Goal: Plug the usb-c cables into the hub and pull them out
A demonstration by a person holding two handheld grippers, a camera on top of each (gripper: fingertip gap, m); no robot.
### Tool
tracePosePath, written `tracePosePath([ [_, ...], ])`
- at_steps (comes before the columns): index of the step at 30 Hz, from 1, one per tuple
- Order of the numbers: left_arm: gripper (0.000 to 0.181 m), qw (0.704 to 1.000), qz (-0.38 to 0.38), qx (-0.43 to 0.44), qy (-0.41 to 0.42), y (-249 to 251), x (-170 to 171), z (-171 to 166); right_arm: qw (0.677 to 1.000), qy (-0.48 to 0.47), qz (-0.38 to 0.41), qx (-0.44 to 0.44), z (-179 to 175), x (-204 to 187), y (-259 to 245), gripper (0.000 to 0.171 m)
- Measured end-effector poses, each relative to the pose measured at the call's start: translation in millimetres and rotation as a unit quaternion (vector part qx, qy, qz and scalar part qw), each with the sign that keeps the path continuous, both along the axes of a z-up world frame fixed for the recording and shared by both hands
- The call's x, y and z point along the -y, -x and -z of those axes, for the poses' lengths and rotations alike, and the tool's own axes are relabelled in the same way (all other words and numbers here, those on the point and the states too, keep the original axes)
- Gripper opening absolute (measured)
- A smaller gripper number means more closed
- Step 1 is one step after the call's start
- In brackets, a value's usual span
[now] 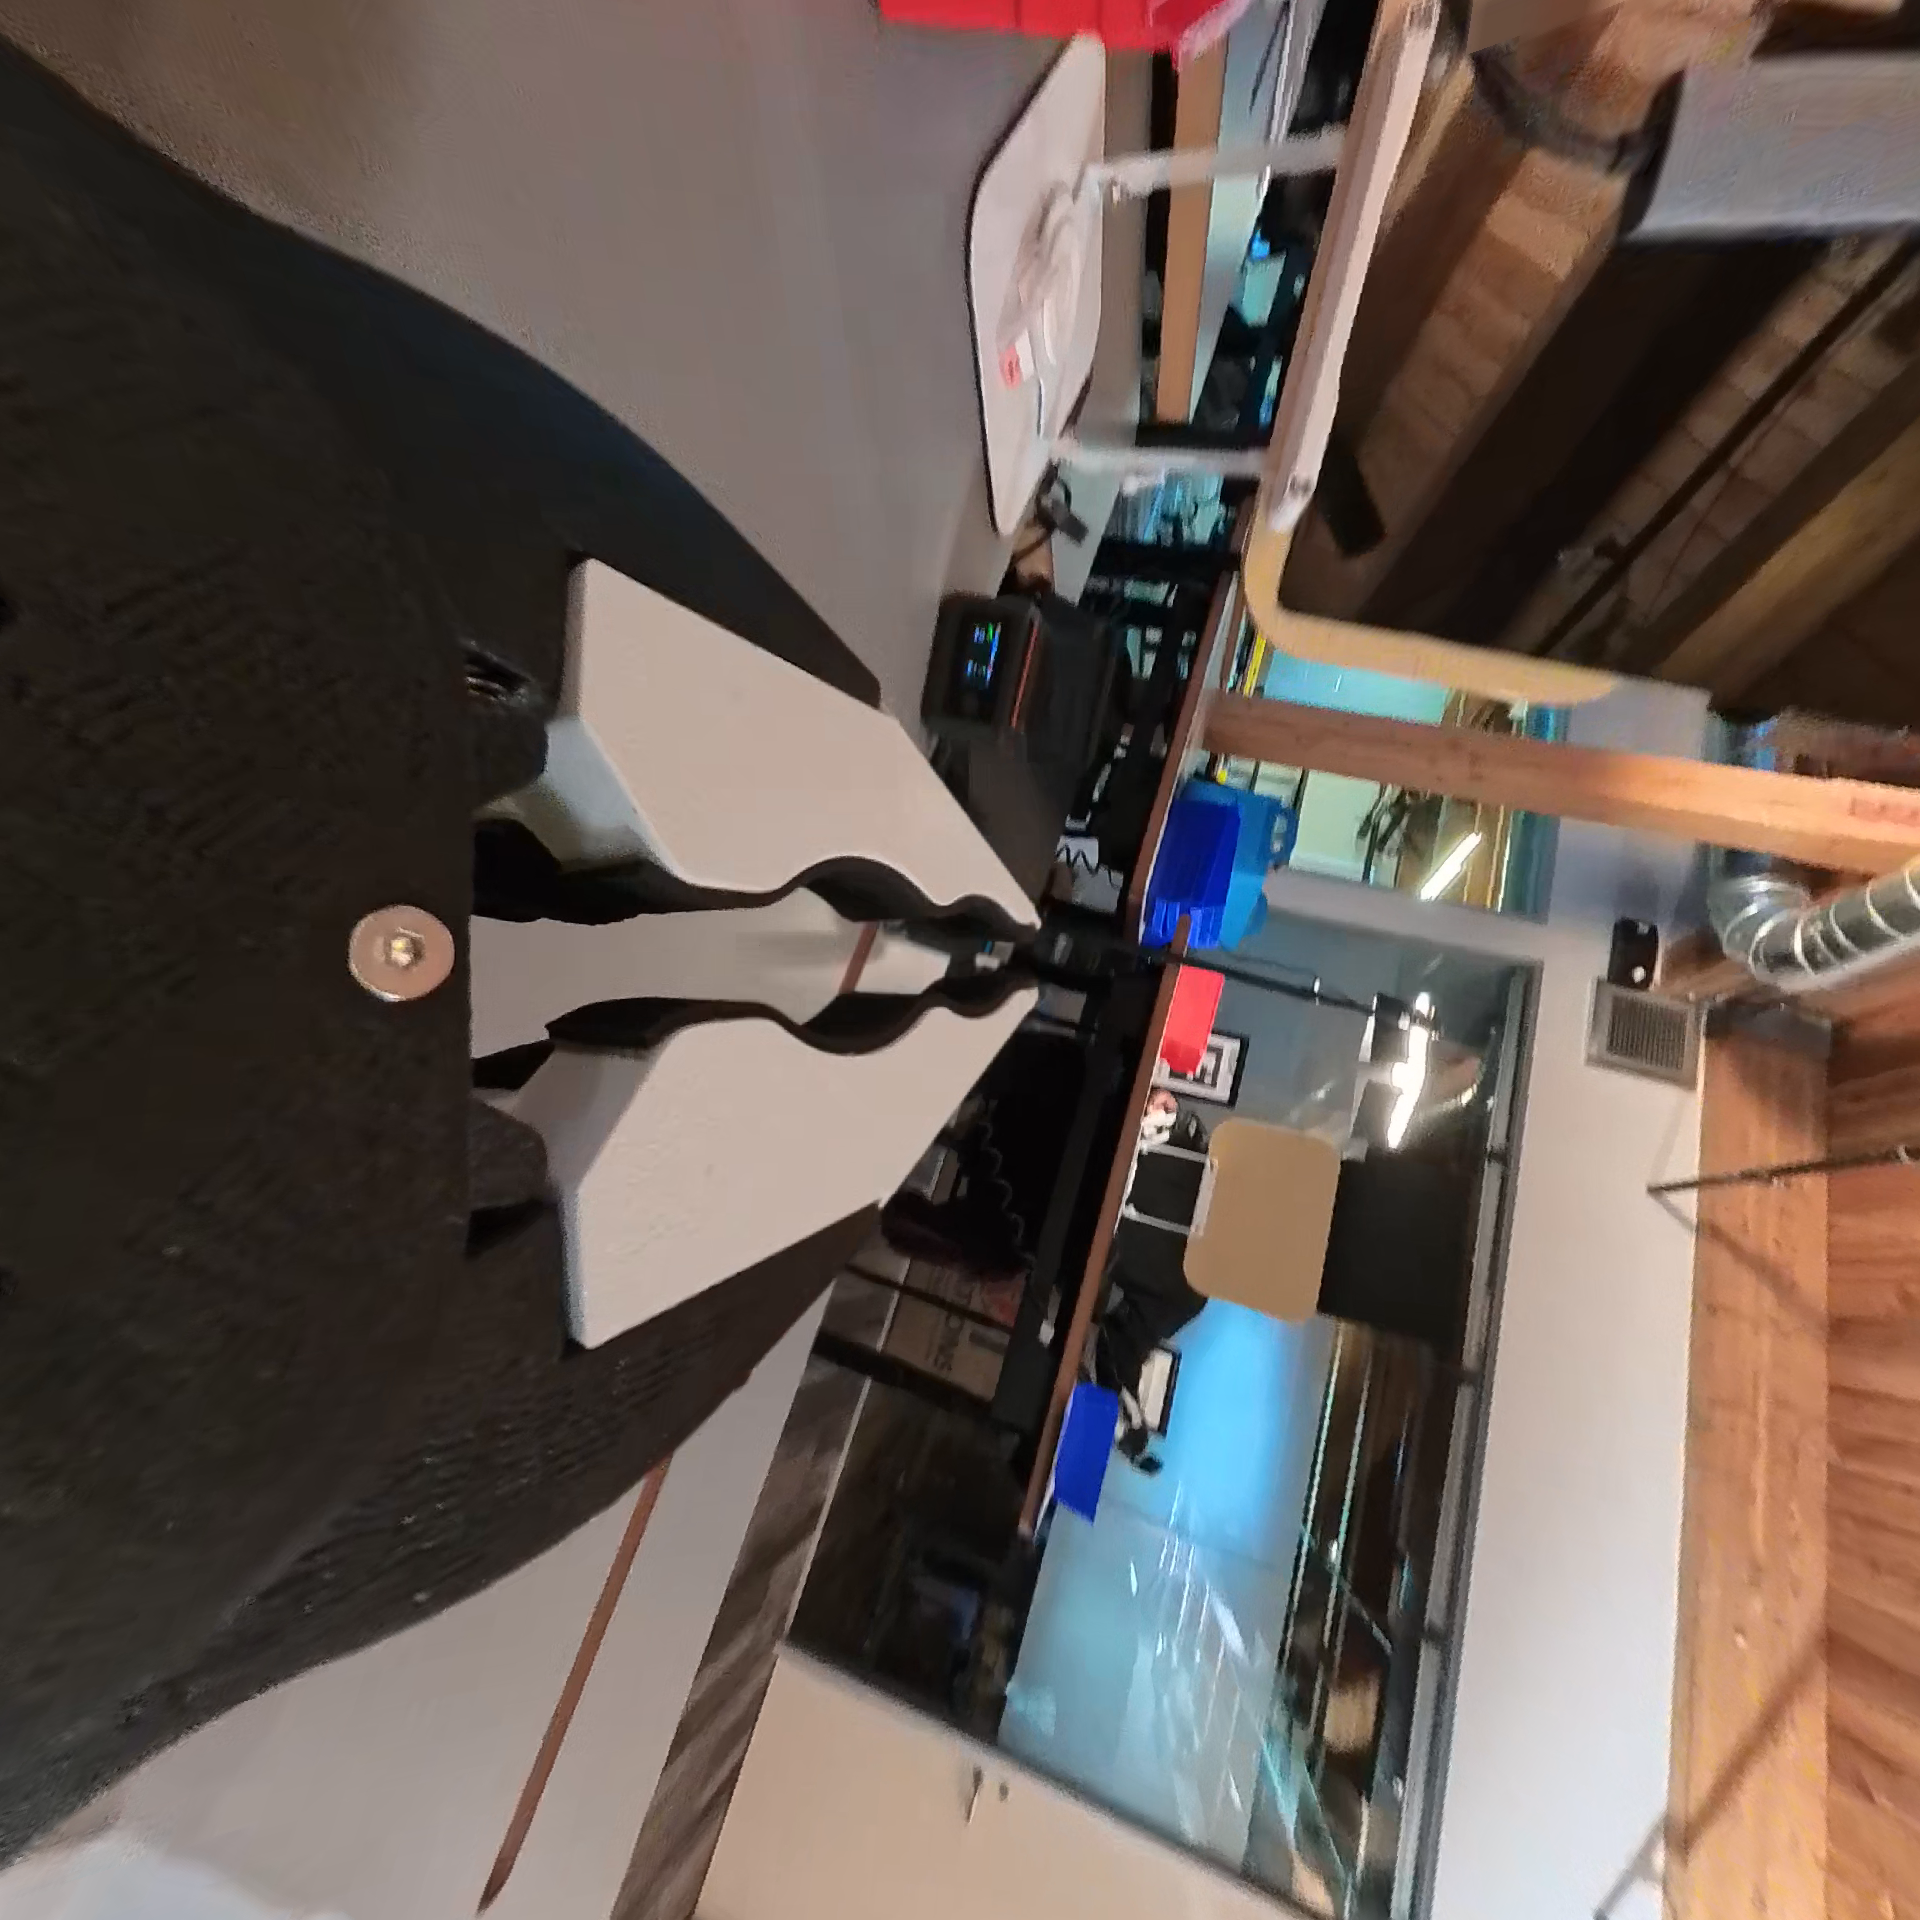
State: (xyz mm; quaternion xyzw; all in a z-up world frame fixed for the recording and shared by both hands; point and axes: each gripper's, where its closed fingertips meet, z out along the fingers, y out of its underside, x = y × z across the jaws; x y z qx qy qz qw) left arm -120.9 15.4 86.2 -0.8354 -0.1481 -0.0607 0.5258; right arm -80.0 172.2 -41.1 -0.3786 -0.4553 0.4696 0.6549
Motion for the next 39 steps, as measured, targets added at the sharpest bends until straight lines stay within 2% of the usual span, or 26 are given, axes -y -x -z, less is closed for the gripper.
tracePosePath([
  [2,0.008,0.998,0.041,0.055,-0.003,-12,-23,20,1.0,0.014,0.023,0.004,1,-17,-1,0.004],
  [6,0.007,0.985,0.061,0.158,0.043,-13,-57,102,0.998,0.047,0.048,0.007,5,-41,-3,0.004],
  [9,0.007,0.975,0.043,0.202,0.078,-10,-73,164,0.998,0.053,0.043,0.013,8,-40,0,0.004],
  [12,0.008,0.974,0.003,0.21,0.09,-2,-83,204,0.999,0.029,0.036,0.022,10,-31,4,0.004],
  [16,0.01,0.976,-0.063,0.193,0.083,19,-87,225,0.999,0.001,0.025,0.029,12,-20,9,0.004],
  [19,0.027,0.978,-0.112,0.141,0.101,35,-78,233,0.999,-0.006,0.019,0.032,13,-16,10,0.004],
  [21,0.036,0.981,-0.128,0.103,0.099,37,-70,223,0.999,-0.005,0.016,0.033,14,-16,10,0.004],
  [24,0.05,0.99,-0.103,0.045,0.079,11,-57,191,0.999,-0.005,0.013,0.036,15,-15,11,0.004],
  [25,0.055,0.993,-0.093,0.022,0.067,-2,-49,175,0.999,-0.007,0.012,0.037,15,-14,10,0.004],
  [28,0.044,0.992,-0.105,-0.05,0.04,-30,2,129,0.999,-0.01,0.011,0.036,15,-12,10,0.004],
  [30,0.038,0.98,-0.171,-0.088,0.049,-24,58,108,0.999,-0.008,0.01,0.037,16,-12,11,0.004],
  [32,0.041,0.952,-0.273,-0.102,0.092,-4,132,102,0.999,-0.007,0.008,0.038,16,-12,11,0.004],
  [35,0.045,0.893,-0.416,-0.049,0.163,19,245,122,0.999,-0.01,0.006,0.038,16,-9,12,0.004],
  [37,0.048,0.875,-0.451,0.041,0.17,20,287,149,0.999,-0.012,0.004,0.041,17,-8,13,0.004],
  [39,0.044,0.86,-0.46,0.105,0.191,20,312,180,0.999,-0.012,0.003,0.041,17,-8,13,0.004],
])
